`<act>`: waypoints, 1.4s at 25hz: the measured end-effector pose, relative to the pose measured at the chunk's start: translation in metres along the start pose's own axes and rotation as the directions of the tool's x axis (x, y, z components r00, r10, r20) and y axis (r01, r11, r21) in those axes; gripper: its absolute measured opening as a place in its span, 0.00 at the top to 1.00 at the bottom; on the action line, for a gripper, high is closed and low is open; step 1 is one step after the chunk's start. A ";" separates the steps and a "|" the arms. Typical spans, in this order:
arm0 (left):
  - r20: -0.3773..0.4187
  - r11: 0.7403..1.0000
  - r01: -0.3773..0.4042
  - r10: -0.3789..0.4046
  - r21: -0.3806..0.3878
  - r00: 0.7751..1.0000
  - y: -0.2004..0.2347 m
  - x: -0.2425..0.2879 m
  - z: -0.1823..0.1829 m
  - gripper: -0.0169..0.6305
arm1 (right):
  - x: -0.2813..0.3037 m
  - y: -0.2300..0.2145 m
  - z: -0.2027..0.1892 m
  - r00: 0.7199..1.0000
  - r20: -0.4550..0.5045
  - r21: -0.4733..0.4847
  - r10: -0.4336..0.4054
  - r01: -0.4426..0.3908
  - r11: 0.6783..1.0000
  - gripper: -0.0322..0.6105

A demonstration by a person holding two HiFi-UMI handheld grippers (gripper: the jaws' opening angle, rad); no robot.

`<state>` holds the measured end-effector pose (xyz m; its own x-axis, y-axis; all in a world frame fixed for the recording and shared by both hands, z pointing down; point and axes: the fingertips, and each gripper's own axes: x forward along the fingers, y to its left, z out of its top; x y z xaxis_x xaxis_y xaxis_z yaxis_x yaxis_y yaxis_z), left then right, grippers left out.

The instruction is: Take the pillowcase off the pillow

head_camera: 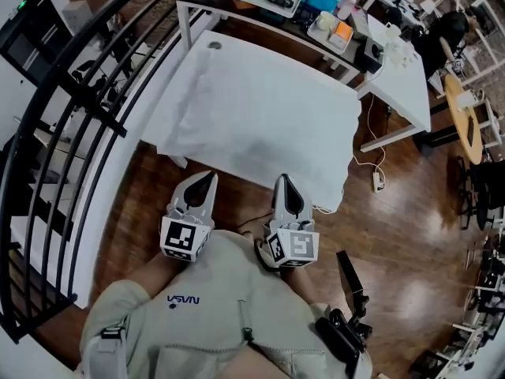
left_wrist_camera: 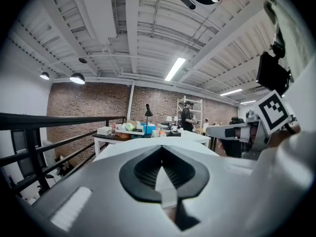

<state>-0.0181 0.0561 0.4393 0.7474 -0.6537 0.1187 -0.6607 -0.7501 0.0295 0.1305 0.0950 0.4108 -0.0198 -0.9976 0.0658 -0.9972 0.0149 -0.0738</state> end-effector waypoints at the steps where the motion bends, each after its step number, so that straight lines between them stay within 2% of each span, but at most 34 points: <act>1: 0.008 1.000 0.004 -0.004 -0.002 1.000 0.011 0.000 0.001 0.97 | 0.008 0.008 0.001 1.000 -0.005 -0.010 -0.006 0.006 1.000 0.95; 9: 0.004 0.999 0.021 -0.021 -0.041 1.000 0.099 -0.022 -0.007 0.97 | 0.063 0.082 -0.001 0.999 -0.048 -0.079 -0.016 0.012 0.997 0.95; 15: 0.003 0.996 -0.006 0.007 -0.085 1.000 0.132 -0.028 -0.017 0.97 | 0.086 0.116 -0.011 0.996 -0.089 -0.101 0.025 -0.034 0.994 0.95; 21: -0.022 0.996 -0.055 0.053 -0.076 0.998 0.136 -0.027 -0.016 0.97 | 0.101 0.116 -0.017 0.991 -0.106 -0.073 0.080 -0.088 0.993 0.95; 27: -0.021 0.990 -0.138 0.137 -0.037 0.990 0.128 0.003 0.002 0.97 | 0.123 0.088 -0.005 0.981 -0.100 -0.062 0.169 -0.176 0.982 0.95; 35: -0.071 0.962 -0.275 0.274 -0.004 0.959 0.142 0.031 0.001 0.97 | 0.158 0.085 -0.027 0.930 -0.167 -0.086 0.326 -0.344 0.935 0.95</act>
<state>-0.0887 -0.0709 0.4461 0.5313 -0.8251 0.1923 -0.8407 -0.5415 -0.0006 0.0406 -0.0593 0.4419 -0.3561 -0.9120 0.2037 -0.9319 0.3626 -0.0059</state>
